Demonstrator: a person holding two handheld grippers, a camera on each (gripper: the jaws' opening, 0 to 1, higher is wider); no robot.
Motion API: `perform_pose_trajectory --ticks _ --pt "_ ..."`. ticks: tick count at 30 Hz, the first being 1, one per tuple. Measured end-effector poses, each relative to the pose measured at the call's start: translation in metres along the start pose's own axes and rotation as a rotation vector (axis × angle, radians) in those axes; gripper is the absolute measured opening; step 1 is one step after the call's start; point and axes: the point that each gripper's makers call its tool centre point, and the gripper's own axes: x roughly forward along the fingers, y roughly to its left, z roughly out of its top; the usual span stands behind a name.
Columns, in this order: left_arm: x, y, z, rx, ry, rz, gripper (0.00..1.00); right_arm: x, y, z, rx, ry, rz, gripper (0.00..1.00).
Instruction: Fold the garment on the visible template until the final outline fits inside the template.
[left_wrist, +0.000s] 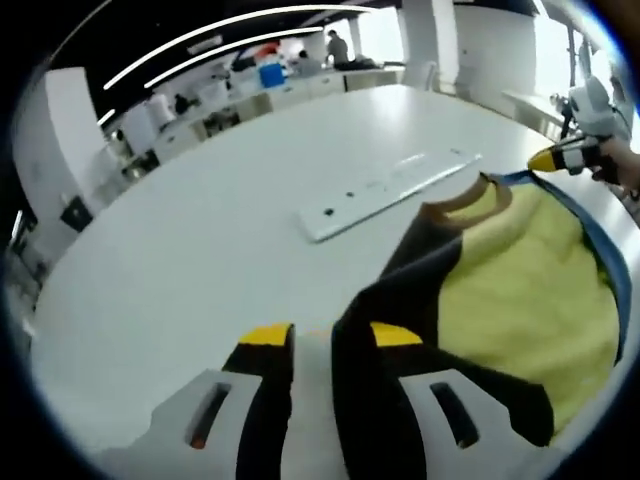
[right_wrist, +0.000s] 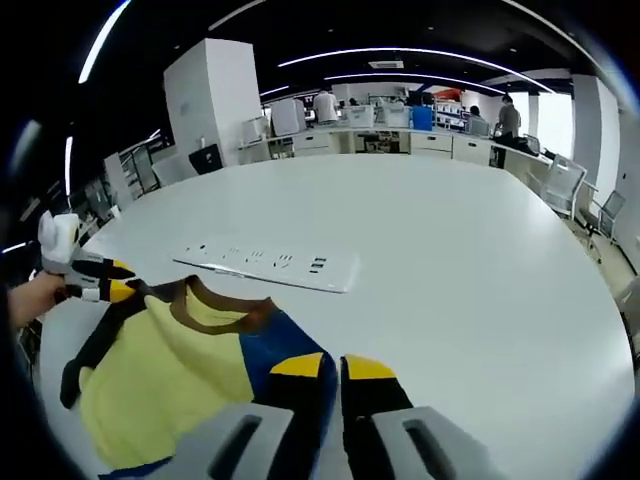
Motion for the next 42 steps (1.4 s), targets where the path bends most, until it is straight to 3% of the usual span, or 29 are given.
perform_pose_trajectory --ticks 6,8,11,14,18,22,30,42 --pt "-0.022 0.000 0.009 -0.094 -0.059 -0.002 0.41 -0.012 0.013 0.005 -0.015 -0.018 0.033 0.31" --pt "-0.030 -0.004 0.012 -0.097 -0.077 -0.008 0.45 -0.016 0.023 0.007 0.014 -0.031 0.082 0.38" --pt "-0.039 -0.008 0.015 -0.108 -0.095 -0.023 0.51 -0.023 0.032 0.008 -0.005 -0.035 0.100 0.47" --pt "-0.056 -0.025 0.024 -0.090 -0.146 -0.068 0.53 -0.035 0.047 0.008 -0.026 -0.038 0.139 0.54" --pt "-0.069 -0.033 0.023 -0.085 -0.162 -0.080 0.55 -0.049 0.065 0.008 -0.023 -0.053 0.187 0.62" --pt "-0.080 -0.041 0.016 -0.122 -0.178 -0.109 0.54 -0.065 0.082 0.003 -0.043 -0.052 0.224 0.67" --pt "-0.107 -0.060 -0.005 -0.118 -0.175 -0.127 0.54 -0.092 0.105 -0.009 -0.099 -0.036 0.283 0.72" --pt "-0.128 -0.086 -0.022 -0.028 -0.192 -0.162 0.54 -0.119 0.135 -0.041 -0.144 0.002 0.340 0.74"
